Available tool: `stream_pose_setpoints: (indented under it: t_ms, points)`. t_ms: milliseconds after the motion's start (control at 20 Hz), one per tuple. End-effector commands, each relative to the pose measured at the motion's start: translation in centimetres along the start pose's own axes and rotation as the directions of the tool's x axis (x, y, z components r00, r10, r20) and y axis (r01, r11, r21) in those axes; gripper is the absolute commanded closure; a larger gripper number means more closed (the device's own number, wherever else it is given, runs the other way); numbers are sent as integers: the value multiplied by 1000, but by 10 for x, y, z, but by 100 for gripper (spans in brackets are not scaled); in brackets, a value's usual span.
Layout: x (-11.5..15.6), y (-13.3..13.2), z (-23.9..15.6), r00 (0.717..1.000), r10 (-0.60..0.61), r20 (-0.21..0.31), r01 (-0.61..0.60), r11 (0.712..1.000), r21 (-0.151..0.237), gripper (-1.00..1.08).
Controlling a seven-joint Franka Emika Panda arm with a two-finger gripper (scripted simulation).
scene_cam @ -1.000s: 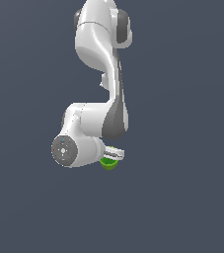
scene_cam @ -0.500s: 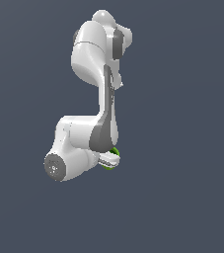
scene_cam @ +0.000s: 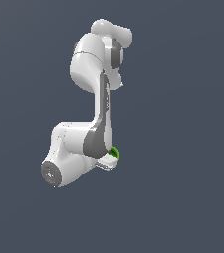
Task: Pick up the object and move it to a goal position.
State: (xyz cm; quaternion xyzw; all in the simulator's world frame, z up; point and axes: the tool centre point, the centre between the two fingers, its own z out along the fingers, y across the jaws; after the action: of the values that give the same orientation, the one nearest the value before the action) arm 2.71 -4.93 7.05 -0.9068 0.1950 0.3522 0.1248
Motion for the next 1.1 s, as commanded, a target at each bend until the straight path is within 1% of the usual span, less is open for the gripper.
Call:
stream_pose_setpoints:
  t_ms: [0,300,350,1050]
  points:
    - [1,0,1,1000,4,7,-4,1000,2,-20]
    - [1,1,1,1000,7,11,-7,1000,4,-20]
    - [1,1,1,1000,7,11,-7,1000,4,108]
    - [1,1,-1,1000,7,8,-7,1000,6,108]
